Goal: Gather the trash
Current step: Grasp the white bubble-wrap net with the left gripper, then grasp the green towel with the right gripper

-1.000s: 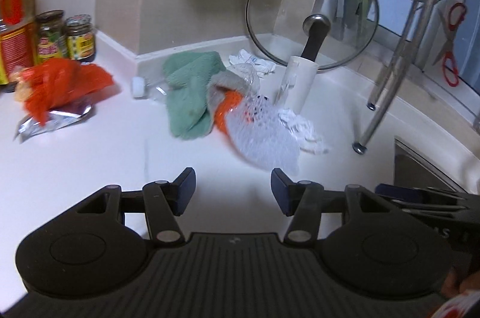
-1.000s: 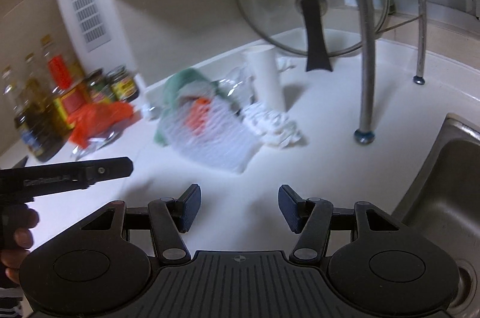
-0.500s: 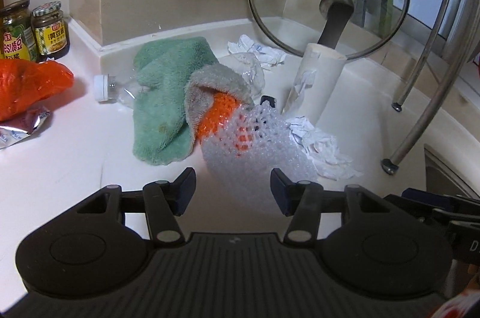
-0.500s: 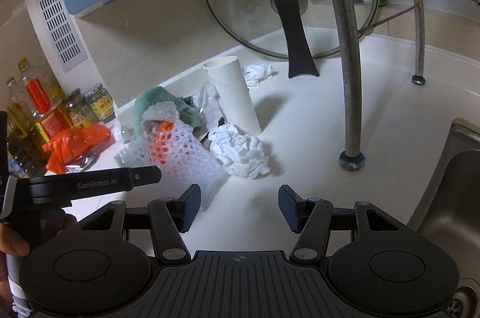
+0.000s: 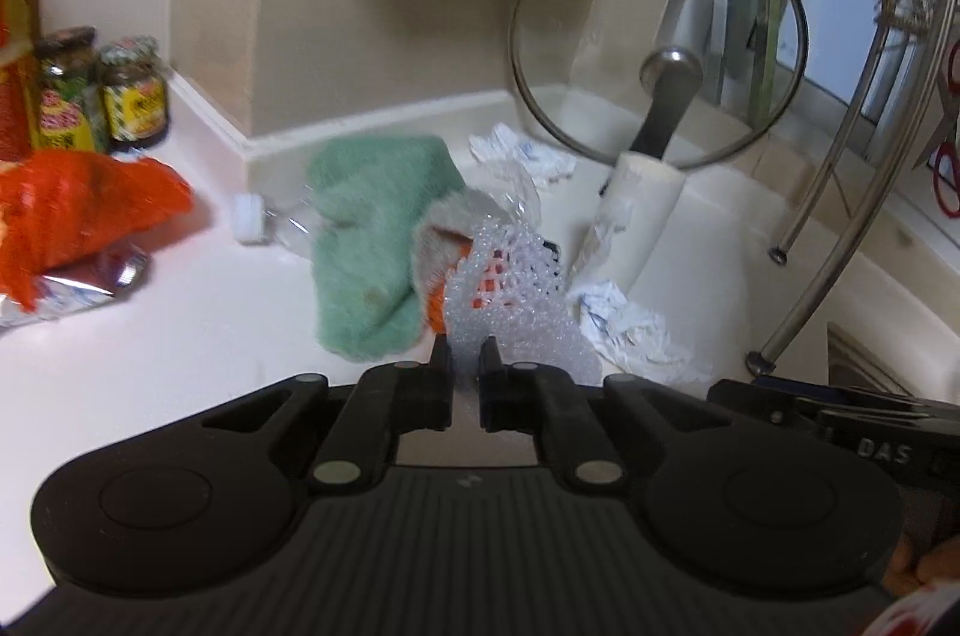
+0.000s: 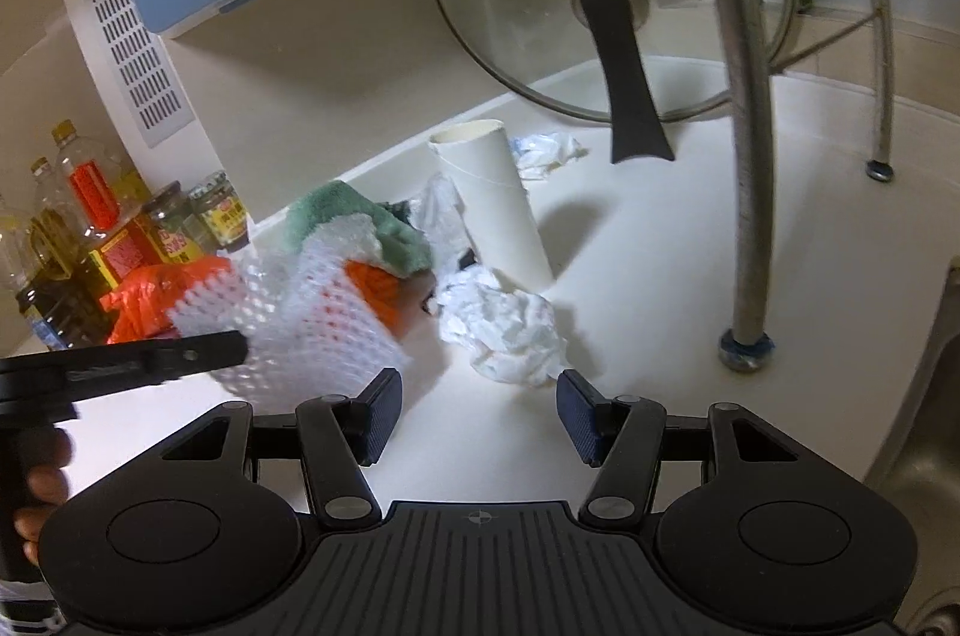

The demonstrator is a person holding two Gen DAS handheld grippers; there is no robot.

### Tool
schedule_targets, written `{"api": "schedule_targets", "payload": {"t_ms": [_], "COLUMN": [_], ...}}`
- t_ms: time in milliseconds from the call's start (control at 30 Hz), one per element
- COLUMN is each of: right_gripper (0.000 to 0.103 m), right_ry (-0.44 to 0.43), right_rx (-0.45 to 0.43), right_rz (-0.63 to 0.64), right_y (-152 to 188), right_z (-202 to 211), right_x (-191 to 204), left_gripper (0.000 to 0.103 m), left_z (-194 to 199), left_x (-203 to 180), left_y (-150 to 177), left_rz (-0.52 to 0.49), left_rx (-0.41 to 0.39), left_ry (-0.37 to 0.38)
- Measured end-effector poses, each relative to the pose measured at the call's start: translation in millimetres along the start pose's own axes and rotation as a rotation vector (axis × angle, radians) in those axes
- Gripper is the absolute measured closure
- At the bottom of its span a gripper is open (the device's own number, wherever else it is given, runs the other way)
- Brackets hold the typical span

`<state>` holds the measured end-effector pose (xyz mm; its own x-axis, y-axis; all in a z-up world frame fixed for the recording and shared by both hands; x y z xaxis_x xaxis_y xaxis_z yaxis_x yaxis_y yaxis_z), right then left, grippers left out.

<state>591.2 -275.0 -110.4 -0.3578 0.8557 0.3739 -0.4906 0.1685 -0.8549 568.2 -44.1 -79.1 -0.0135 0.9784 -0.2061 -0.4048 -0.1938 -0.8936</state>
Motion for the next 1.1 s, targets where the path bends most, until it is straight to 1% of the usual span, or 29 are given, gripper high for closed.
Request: {"api": "schedule_targets", "payload": {"t_ms": [67, 233, 400, 533, 733, 1000, 1033, 1067, 1100], "right_gripper": [0.045, 0.045, 0.045, 0.045, 0.045, 0.046, 0.048, 0.055, 0.074], "right_ry": [-0.023, -0.09, -0.151, -0.189, -0.209, -0.187, -0.19, -0.191, -0.194], "right_rx": [-0.005, -0.01, -0.024, -0.05, -0.056, -0.031, -0.031, -0.031, -0.028], "right_rz": [0.01, 0.067, 0.122, 0.193, 0.277, 0.292, 0.292, 0.295, 0.303], "right_y": [-3, -9, -19, -28, -33, -34, -34, -33, -32], "right_z": [-4, -21, -46, -74, -119, -165, -168, -170, -171], "right_x": [5, 25, 49, 71, 96, 108, 108, 109, 110], "left_gripper": [0.097, 0.097, 0.097, 0.097, 0.097, 0.097, 0.097, 0.097, 0.097], "left_z": [10, 30, 42, 48, 50, 49, 49, 50, 49], "left_x": [8, 36, 65, 83, 101, 121, 122, 124, 126], "left_y": [-4, -13, -26, -35, -41, -41, -41, -42, -42], "left_rz": [0.006, 0.03, 0.058, 0.076, 0.087, 0.095, 0.095, 0.097, 0.099], "left_rx": [-0.016, -0.052, -0.089, -0.115, -0.126, -0.117, -0.118, -0.118, -0.118], "left_ry": [-0.022, -0.108, -0.197, -0.257, -0.319, -0.374, -0.378, -0.382, -0.383]}}
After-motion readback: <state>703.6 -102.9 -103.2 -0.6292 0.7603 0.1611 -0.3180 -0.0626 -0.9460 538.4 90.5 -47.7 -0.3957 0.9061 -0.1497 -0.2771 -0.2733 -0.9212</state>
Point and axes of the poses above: each gripper's, at about its wrist camera, not at the fingertips, and z roughly against the way its jaws point, x to its left, y to its underside, the point moved 6 cm from there along -z, roughly the way its jaws point, and after that the axes turned 12 degrees about -x, right-handed, at the moved point
